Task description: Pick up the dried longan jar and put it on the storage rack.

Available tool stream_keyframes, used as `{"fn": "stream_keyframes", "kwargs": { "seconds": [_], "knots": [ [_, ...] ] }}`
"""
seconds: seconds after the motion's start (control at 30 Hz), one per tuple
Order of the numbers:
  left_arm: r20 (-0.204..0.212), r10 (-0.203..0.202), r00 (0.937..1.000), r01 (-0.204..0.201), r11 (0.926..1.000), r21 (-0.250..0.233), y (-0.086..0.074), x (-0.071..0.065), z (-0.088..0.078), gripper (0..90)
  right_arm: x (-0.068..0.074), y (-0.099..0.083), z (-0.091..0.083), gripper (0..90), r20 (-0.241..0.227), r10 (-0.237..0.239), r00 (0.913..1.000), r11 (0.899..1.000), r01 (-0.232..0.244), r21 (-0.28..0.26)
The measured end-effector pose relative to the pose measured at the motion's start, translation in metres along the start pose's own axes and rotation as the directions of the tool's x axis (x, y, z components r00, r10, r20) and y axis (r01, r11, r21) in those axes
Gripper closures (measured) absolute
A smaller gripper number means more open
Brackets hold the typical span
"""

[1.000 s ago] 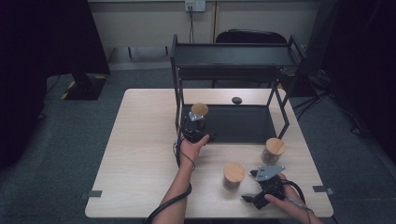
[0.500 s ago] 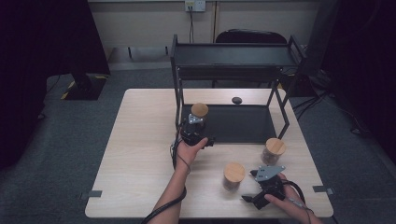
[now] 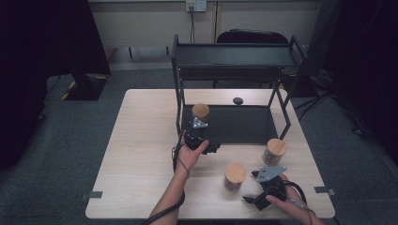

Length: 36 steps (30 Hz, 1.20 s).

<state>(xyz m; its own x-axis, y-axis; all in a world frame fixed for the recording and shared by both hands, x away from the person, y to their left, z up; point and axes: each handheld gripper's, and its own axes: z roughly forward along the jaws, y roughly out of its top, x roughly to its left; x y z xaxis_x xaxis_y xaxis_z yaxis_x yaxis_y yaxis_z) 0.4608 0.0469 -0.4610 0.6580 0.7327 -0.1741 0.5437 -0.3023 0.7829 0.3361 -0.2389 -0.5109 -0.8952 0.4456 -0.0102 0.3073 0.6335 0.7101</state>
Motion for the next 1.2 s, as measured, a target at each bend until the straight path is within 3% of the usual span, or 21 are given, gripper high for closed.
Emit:
{"fn": "stream_keyframes", "kwargs": {
  "seconds": [0.5, 1.2],
  "knots": [
    [0.013, 0.024, 0.9996, -0.024, 0.9997, 0.009, -0.010, 0.001, -0.015, 3.3, 0.000, 0.000, 0.000, 0.0, 0.000, 0.000, 1.0000, 1.000, 0.000, 0.000],
    [0.001, 0.012, 0.9999, -0.012, 0.9999, 0.010, -0.028, 0.009, -0.031, 3.3, 0.000, 0.000, 0.000, 0.0, 0.000, 0.000, 1.0000, 1.000, 0.000, 0.000]
  ]
}}
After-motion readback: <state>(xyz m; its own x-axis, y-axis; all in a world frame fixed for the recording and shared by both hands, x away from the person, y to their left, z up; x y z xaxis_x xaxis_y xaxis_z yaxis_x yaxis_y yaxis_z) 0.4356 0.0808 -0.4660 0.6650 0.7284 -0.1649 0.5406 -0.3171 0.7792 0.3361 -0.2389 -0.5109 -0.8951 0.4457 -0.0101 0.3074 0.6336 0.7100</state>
